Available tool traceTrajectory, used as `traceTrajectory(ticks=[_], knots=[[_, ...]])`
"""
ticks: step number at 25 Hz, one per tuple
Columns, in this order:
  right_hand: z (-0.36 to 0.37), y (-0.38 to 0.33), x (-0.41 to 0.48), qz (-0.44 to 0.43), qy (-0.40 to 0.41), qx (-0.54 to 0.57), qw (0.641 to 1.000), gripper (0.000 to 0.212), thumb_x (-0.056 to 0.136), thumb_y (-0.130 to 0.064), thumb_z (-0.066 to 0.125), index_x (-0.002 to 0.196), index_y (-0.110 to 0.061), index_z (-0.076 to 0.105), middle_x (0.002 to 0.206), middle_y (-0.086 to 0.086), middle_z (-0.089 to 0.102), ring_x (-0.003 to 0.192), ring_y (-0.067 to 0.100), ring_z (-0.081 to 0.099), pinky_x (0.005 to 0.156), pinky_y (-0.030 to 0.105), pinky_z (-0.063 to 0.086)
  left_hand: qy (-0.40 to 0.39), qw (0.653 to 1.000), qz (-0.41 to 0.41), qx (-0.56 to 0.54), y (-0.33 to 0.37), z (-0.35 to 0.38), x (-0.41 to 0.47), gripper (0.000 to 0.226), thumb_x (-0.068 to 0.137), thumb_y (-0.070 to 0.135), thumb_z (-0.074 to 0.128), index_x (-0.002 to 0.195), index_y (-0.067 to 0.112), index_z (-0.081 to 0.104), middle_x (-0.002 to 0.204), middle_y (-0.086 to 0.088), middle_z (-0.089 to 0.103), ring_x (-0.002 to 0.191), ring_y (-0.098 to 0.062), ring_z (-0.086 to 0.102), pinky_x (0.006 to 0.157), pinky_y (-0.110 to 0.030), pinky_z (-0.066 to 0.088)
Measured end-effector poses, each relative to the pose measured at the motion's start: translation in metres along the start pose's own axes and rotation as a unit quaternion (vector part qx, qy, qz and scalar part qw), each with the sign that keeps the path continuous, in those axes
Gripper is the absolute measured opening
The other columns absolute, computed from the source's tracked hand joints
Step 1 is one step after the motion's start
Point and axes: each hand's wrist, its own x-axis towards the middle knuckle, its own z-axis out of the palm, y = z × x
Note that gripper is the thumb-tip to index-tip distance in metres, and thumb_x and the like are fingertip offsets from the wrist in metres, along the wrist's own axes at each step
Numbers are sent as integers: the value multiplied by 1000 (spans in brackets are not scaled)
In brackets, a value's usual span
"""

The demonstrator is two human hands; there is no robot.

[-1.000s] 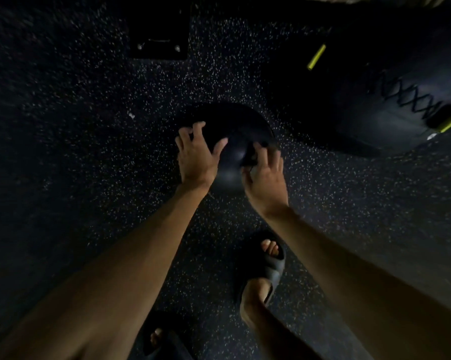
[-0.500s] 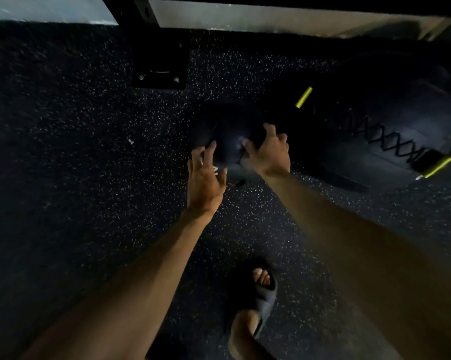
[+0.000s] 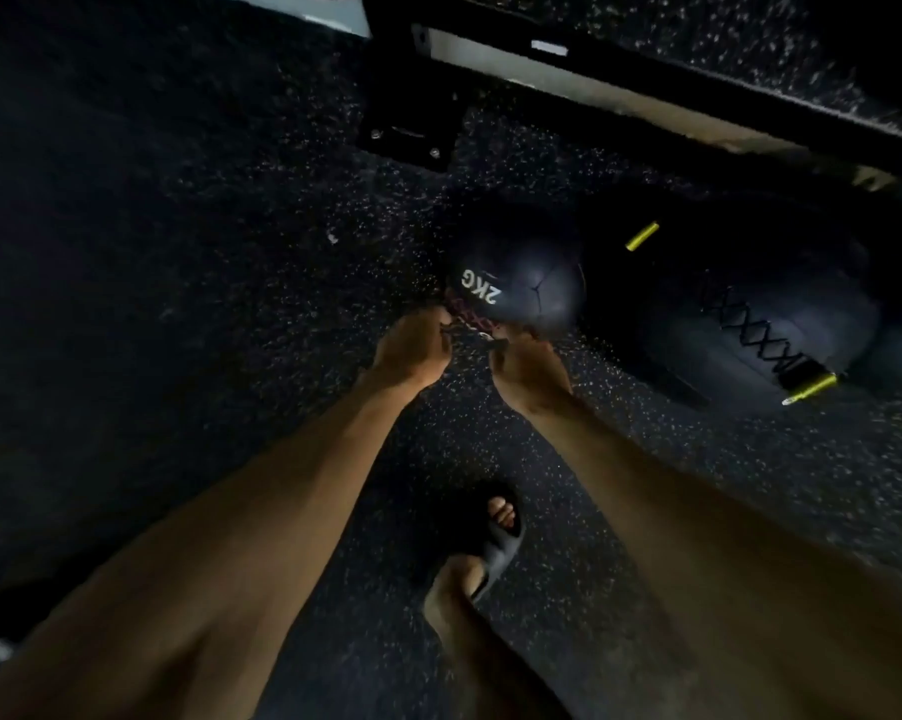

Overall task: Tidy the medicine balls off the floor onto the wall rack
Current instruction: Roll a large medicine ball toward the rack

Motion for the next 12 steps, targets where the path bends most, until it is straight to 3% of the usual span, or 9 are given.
traceTrajectory(ticks=[4,8,12], knots=[[13,-100,-94,-73,-80,-43,993,25,99,-25,47,114,-14,63,114,17,67,105,35,64,86,37,49,12,993,-121,-5,-75,-62,-145,29,102,27,47,128,23,58,124,-6,66,107,-26,66,95,-44,53],[35,-195,-211,-128,-159,-94,974,34,103,-27,46,130,-11,58,126,18,63,116,35,59,96,40,49,48,978,-191,-70,-143,-100,-313,30,100,24,46,127,19,60,120,-10,68,105,-28,66,93,-43,53],[71,-273,-353,-173,-214,-176,945,33,104,-31,44,131,-15,56,122,13,65,110,30,62,88,38,51,100,952,-247,-150,-187,-107,-495,31,98,21,47,126,19,61,116,-11,70,106,-31,66,90,-41,54]])
